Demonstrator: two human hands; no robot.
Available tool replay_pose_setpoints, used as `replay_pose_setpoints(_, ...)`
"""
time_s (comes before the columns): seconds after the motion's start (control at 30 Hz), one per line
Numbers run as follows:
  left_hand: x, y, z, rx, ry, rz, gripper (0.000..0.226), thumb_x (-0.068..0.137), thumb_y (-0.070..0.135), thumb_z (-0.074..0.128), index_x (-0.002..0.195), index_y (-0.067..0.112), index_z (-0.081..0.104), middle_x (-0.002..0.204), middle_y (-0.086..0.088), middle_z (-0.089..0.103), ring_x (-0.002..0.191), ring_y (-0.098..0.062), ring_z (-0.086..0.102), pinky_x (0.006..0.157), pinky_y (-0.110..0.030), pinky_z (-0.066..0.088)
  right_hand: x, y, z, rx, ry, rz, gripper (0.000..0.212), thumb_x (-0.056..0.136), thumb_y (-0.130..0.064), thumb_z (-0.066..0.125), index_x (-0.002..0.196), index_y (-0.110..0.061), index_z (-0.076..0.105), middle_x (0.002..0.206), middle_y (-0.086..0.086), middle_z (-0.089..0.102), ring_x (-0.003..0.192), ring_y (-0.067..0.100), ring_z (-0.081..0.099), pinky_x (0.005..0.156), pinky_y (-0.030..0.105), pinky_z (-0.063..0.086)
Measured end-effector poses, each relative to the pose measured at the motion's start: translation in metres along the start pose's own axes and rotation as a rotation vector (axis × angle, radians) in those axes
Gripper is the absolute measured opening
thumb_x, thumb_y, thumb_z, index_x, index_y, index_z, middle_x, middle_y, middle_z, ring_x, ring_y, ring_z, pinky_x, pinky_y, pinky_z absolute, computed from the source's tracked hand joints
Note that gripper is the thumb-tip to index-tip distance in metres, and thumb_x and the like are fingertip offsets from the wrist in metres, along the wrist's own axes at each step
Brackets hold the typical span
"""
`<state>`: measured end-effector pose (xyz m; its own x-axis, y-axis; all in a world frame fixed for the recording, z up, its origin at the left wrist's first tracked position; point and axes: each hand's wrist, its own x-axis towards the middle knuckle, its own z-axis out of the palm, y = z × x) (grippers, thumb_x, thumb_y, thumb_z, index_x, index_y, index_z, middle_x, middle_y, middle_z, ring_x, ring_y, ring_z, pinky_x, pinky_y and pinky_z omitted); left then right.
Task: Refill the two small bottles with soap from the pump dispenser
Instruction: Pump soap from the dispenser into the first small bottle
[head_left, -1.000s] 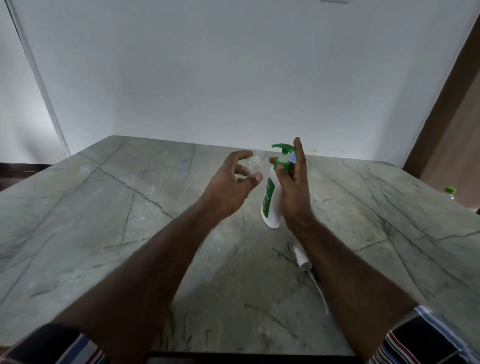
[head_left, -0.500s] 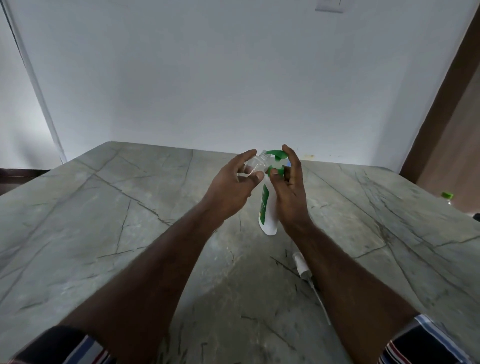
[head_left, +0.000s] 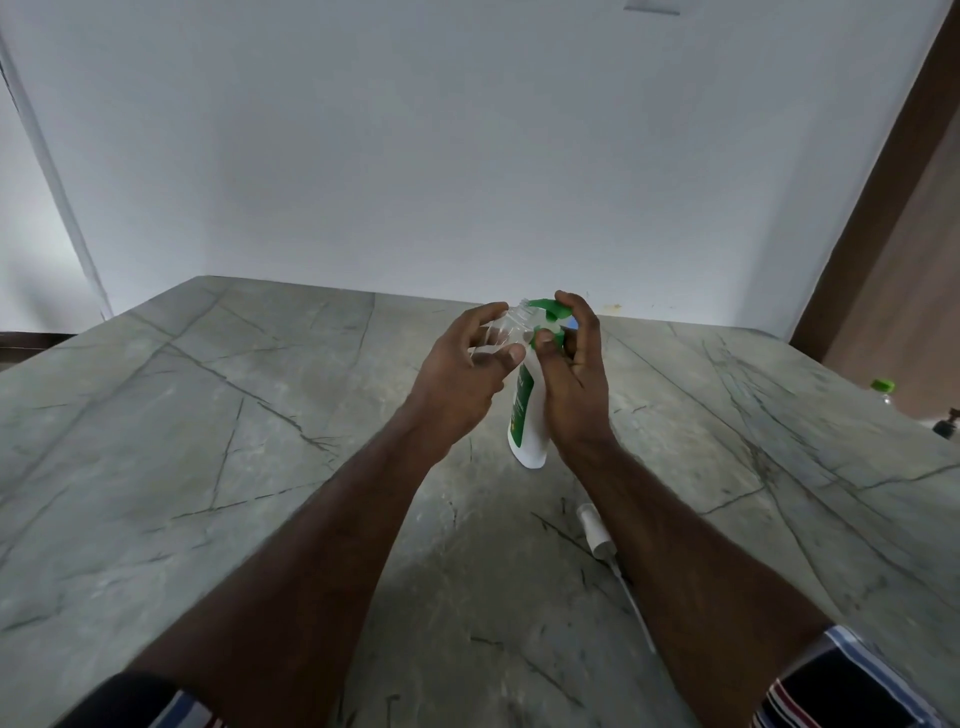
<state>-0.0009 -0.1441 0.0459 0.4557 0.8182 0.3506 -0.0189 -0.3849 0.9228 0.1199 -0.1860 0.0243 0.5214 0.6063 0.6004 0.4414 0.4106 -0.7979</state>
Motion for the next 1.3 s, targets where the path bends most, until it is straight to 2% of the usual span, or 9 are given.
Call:
replay_pose_setpoints(0.07, -0.0002, -0.0009, 0.0001, 0.002, 0.0, -0.008, 0.052, 0.095, 0.024, 0.066, 0.143, 0.033, 0.047, 0.145, -0.003, 0.051, 0.106, -0.01, 0.059, 0.076, -0.021, 0.057, 0.0007, 0.001, 0.0003, -0.013, 0.007, 0.006, 0.038, 0.101, -0.014, 0.044, 0.137, -0.027, 0.041, 0.117, -0.033, 0.046, 0.104, -0.012, 0.051, 0.087, 0.005, 0.037)
replay_pose_setpoints(0.2, -0.0019, -0.001, 0.0011, -0.014, -0.012, -0.012, 0.052, 0.096, 0.023, 0.065, 0.144, 0.032, 0.046, 0.146, -0.004, 0.05, 0.113, -0.013, 0.057, 0.075, -0.019, 0.057, 0.0002, 0.0034, -0.0019, -0.004, 0.001, -0.005, 0.04, 0.101, -0.014, 0.044, 0.136, -0.034, 0.041, 0.118, -0.038, 0.045, 0.105, -0.021, 0.049, 0.086, 0.001, 0.038)
replay_pose_setpoints(0.33, -0.0031, -0.0011, 0.0005, -0.039, -0.019, -0.013, 0.054, 0.096, 0.022, 0.064, 0.146, 0.034, 0.044, 0.149, -0.005, 0.048, 0.117, -0.013, 0.054, 0.077, -0.019, 0.057, 0.0002, 0.0049, -0.0042, 0.043, -0.032, -0.02, 0.048, 0.102, -0.014, 0.044, 0.145, -0.032, 0.036, 0.141, -0.015, 0.047, 0.12, -0.003, 0.051, 0.098, 0.016, 0.044)
replay_pose_setpoints(0.47, -0.0041, -0.0011, -0.0009, -0.066, -0.035, -0.015, 0.056, 0.097, 0.018, 0.063, 0.147, 0.03, 0.043, 0.146, -0.004, 0.05, 0.115, -0.014, 0.058, 0.083, -0.024, 0.058, 0.0013, 0.005, -0.0038, 0.046, -0.046, -0.017, 0.048, 0.102, -0.014, 0.044, 0.145, -0.032, 0.036, 0.135, -0.021, 0.047, 0.113, -0.014, 0.051, 0.091, 0.006, 0.043)
replay_pose_setpoints(0.63, -0.0047, -0.0032, -0.0009, -0.073, -0.019, -0.022, 0.048, 0.097, 0.016, 0.064, 0.141, 0.02, 0.048, 0.13, 0.008, 0.058, 0.105, -0.009, 0.063, 0.078, -0.021, 0.059, 0.0021, 0.0034, -0.0025, -0.006, -0.032, -0.022, 0.04, 0.101, -0.014, 0.045, 0.139, -0.026, 0.043, 0.135, -0.009, 0.052, 0.113, 0.0, 0.054, 0.095, 0.016, 0.044)
replay_pose_setpoints(0.7, -0.0055, -0.0042, -0.0011, -0.056, -0.018, -0.019, 0.044, 0.096, 0.015, 0.064, 0.137, 0.023, 0.05, 0.114, 0.019, 0.059, 0.098, -0.004, 0.062, 0.07, -0.016, 0.057, 0.0017, 0.0044, -0.002, -0.024, -0.026, -0.027, 0.036, 0.101, -0.015, 0.045, 0.135, -0.024, 0.047, 0.132, -0.004, 0.055, 0.115, 0.011, 0.055, 0.1, 0.026, 0.046)
replay_pose_setpoints(0.8, -0.0067, -0.0051, -0.0009, -0.055, -0.021, -0.019, 0.042, 0.096, 0.017, 0.064, 0.135, 0.026, 0.051, 0.111, 0.022, 0.057, 0.1, -0.005, 0.062, 0.069, -0.015, 0.055, 0.0014, 0.007, -0.0024, -0.028, -0.026, -0.028, 0.035, 0.101, -0.016, 0.044, 0.136, -0.023, 0.047, 0.131, -0.002, 0.056, 0.117, 0.015, 0.055, 0.103, 0.034, 0.046)
replay_pose_setpoints(1.13, -0.0075, -0.003, 0.0002, -0.11, -0.017, -0.024, 0.044, 0.097, 0.016, 0.063, 0.139, 0.023, 0.049, 0.131, 0.007, 0.06, 0.112, -0.014, 0.063, 0.087, -0.03, 0.059, 0.0031, 0.0079, -0.0025, 0.012, -0.081, -0.012, 0.044, 0.103, -0.017, 0.042, 0.144, -0.03, 0.037, 0.137, -0.01, 0.05, 0.113, -0.003, 0.054, 0.088, 0.005, 0.044)
replay_pose_setpoints(1.3, -0.0068, -0.0031, -0.0009, -0.095, 0.009, -0.004, 0.045, 0.096, 0.015, 0.065, 0.138, 0.022, 0.052, 0.122, 0.012, 0.061, 0.103, -0.008, 0.064, 0.075, -0.021, 0.059, 0.0038, 0.0075, -0.0022, -0.003, -0.056, -0.043, 0.039, 0.102, -0.015, 0.044, 0.139, -0.027, 0.043, 0.135, -0.003, 0.054, 0.116, 0.01, 0.055, 0.093, 0.013, 0.045)
